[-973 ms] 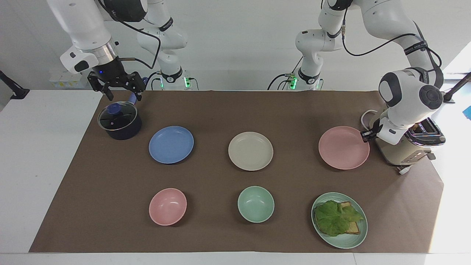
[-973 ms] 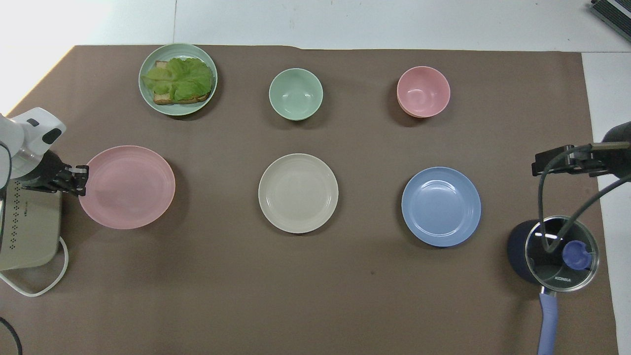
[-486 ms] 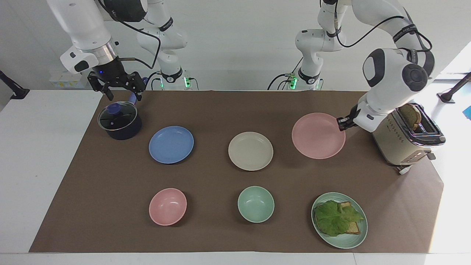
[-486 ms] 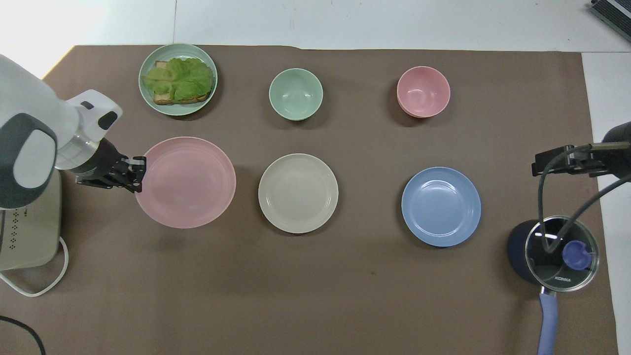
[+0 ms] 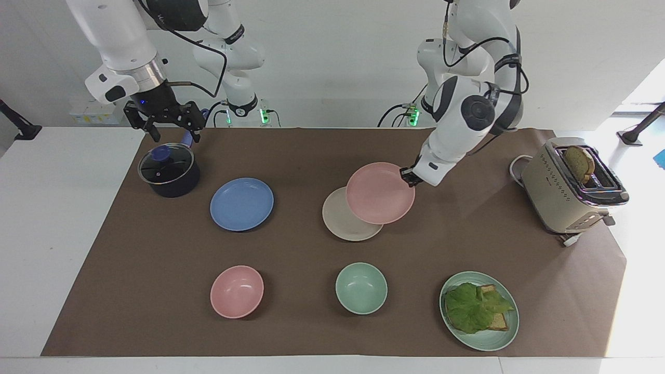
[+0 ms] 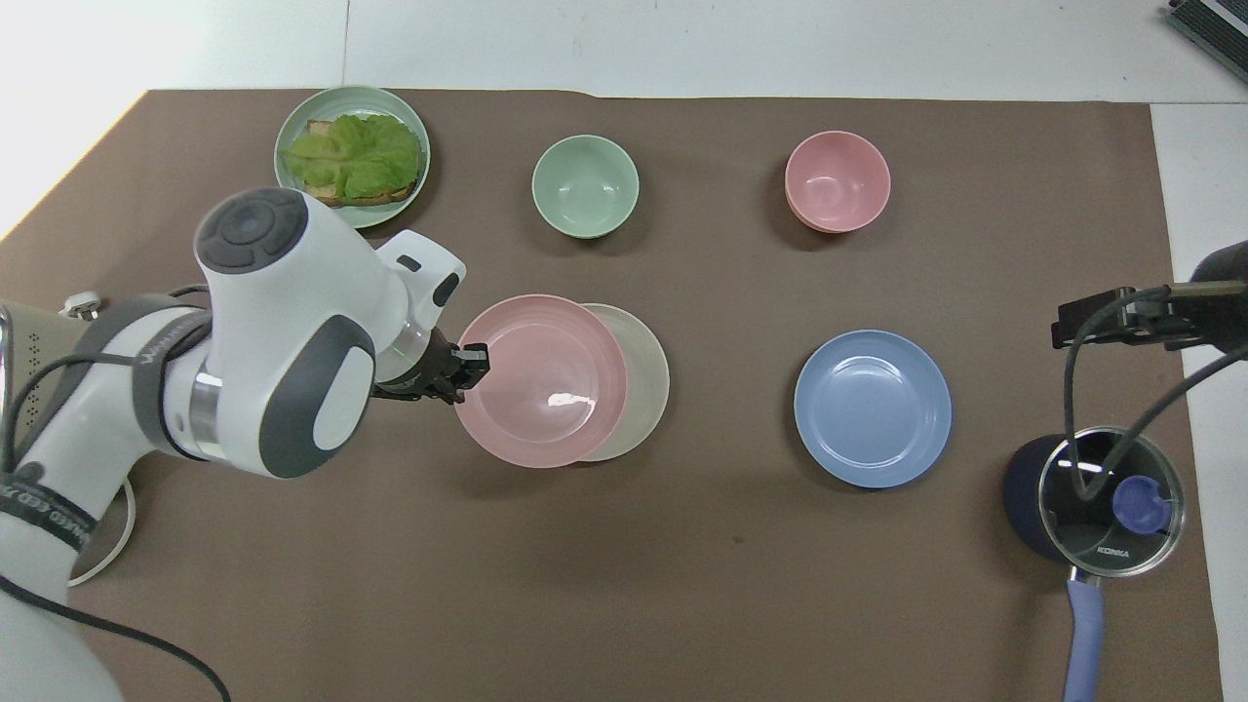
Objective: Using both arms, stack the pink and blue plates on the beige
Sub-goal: 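Grasp the pink plate and carry it onto the beige plate, then release the pink plate and withdraw the left gripper toward rest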
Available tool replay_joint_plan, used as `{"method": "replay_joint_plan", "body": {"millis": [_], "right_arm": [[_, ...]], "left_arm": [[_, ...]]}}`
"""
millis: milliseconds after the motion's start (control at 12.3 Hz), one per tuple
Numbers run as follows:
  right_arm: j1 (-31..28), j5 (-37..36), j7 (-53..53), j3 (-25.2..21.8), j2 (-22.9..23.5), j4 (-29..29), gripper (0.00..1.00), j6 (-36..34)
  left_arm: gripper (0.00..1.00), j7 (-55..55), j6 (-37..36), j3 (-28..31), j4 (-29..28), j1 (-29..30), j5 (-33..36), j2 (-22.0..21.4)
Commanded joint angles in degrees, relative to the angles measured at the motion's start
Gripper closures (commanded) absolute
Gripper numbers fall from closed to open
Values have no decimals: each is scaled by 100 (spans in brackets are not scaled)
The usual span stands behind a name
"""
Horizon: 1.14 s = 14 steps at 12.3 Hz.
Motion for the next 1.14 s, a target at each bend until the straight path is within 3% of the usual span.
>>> {"method": "replay_joint_plan", "body": {"millis": [0,162,243,324,568,892,1054], "right_arm": [[-45,127,58,-1,-154,-164,0,0],[-45,127,58,-1,-154,-156,0,0],[-45,127,58,-1,-154,-155,0,0],[-45,127,58,-1,-154,-164,0,0],[-45,127,67,-1,-154,-155,0,0],[-45,127,59,-1,-154,-155,0,0],[-45,127,50,-1,-154,-155,0,52]], "left_arm": [[100,-98,806,113,-457,-305,-205,98],[100,-72,1177,113,-528,-507,-215,221],[76,-28,1187,113,-510,-508,-206,230],[1,-71,1213,113,-502,-508,-206,248],[0,-46,1108,157,-493,-421,-197,231],[0,164,819,201,-20,378,231,134],[0,829,189,218,375,895,462,64]]}}
